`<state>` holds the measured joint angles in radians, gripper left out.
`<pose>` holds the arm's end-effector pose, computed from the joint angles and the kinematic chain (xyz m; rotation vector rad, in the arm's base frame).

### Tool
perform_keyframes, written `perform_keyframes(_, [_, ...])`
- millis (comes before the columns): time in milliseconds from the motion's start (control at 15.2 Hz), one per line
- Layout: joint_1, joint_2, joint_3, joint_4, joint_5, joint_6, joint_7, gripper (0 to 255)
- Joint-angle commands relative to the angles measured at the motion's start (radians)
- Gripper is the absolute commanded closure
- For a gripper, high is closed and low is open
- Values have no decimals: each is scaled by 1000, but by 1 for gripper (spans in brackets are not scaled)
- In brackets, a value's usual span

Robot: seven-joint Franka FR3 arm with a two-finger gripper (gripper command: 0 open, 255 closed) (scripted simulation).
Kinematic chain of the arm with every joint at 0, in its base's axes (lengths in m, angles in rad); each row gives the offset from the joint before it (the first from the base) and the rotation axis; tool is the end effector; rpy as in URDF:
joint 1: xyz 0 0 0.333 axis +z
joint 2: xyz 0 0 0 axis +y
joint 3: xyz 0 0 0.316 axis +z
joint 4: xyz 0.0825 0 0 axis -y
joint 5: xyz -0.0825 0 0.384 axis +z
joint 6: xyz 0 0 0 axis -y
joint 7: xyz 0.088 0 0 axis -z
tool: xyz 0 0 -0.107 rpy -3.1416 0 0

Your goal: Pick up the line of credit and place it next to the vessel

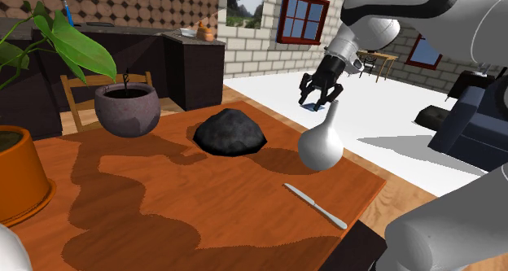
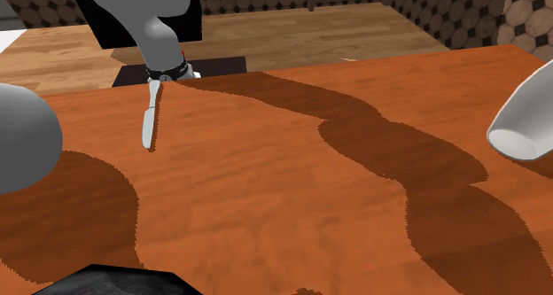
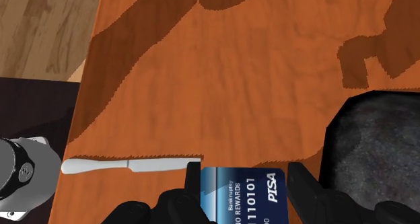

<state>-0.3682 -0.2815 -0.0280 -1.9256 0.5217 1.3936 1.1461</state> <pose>0.4289 -0.1159 0.6046 -1.9488 1.8380 0.5821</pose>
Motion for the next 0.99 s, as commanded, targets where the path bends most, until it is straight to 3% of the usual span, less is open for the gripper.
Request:
perform_keyframes(0, [0,-4,2,-32,-1,26,-13,255])
perform_keyframes(924, [0,-6,15,-214,-1,187,-92,255])
